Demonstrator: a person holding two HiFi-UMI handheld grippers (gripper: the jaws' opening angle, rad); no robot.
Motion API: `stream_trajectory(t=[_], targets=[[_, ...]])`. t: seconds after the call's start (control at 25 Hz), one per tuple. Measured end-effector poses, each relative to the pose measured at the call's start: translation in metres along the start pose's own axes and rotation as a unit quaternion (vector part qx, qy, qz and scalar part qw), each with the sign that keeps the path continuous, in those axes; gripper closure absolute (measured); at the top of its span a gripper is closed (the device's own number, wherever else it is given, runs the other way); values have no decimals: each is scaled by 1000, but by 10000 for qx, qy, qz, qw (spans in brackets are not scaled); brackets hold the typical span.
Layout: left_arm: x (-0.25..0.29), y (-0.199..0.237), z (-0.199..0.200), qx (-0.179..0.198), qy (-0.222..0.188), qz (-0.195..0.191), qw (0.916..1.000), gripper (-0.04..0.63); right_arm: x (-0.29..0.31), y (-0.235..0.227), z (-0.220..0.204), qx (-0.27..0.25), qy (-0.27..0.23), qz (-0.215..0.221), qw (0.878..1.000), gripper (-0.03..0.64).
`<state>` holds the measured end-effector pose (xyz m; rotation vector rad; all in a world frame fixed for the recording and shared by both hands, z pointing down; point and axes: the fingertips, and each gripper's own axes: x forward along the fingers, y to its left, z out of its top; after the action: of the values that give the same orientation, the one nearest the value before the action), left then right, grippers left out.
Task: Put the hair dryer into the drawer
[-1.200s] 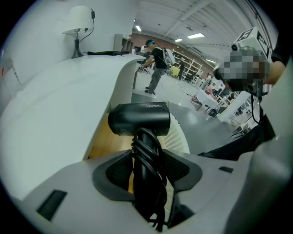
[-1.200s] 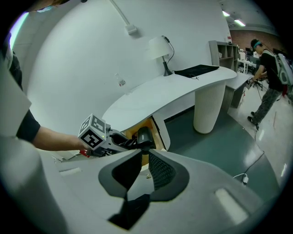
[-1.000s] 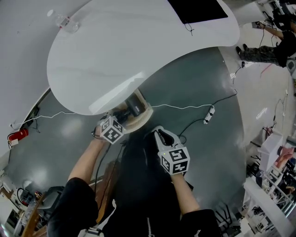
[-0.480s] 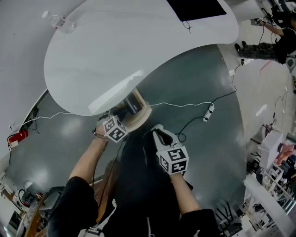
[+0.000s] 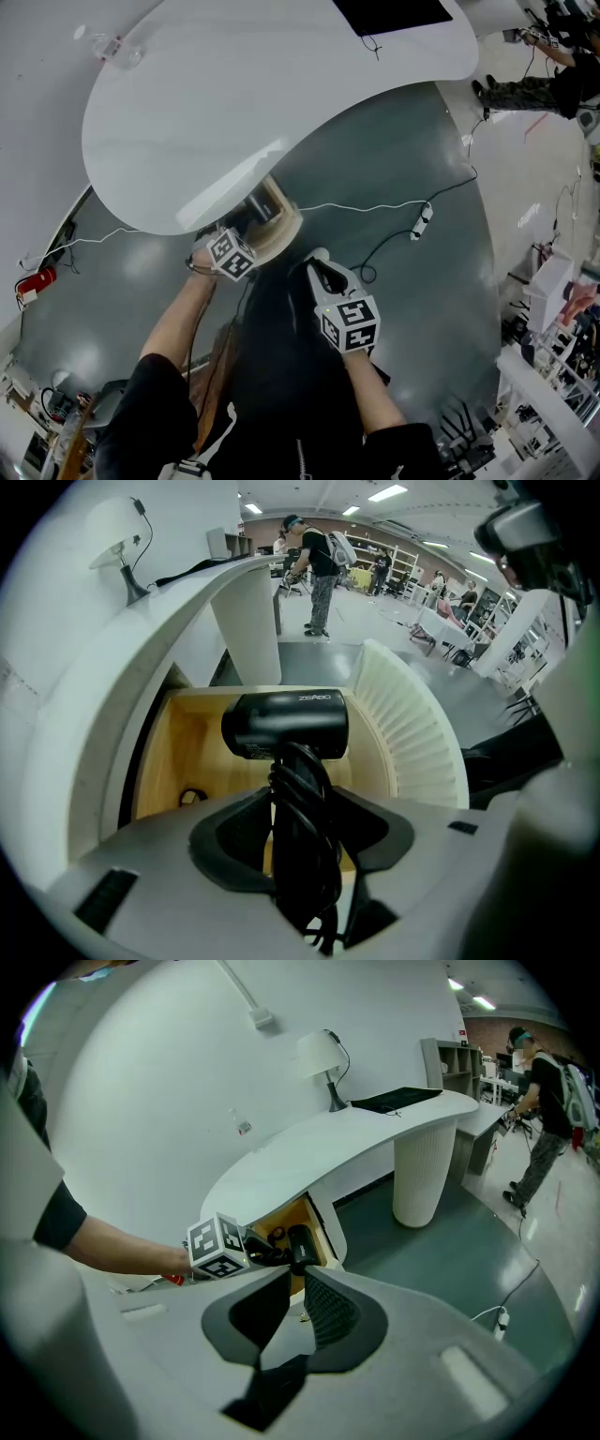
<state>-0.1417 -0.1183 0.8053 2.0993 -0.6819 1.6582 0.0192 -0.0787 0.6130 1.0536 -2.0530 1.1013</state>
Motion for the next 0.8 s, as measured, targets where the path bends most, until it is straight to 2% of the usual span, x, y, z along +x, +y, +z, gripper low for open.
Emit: stream_trajectory(t=[0.8], targets=[[28,10,-3,115,257,268,9992,393,-5,-4,-12,117,12,-67,9999,581]])
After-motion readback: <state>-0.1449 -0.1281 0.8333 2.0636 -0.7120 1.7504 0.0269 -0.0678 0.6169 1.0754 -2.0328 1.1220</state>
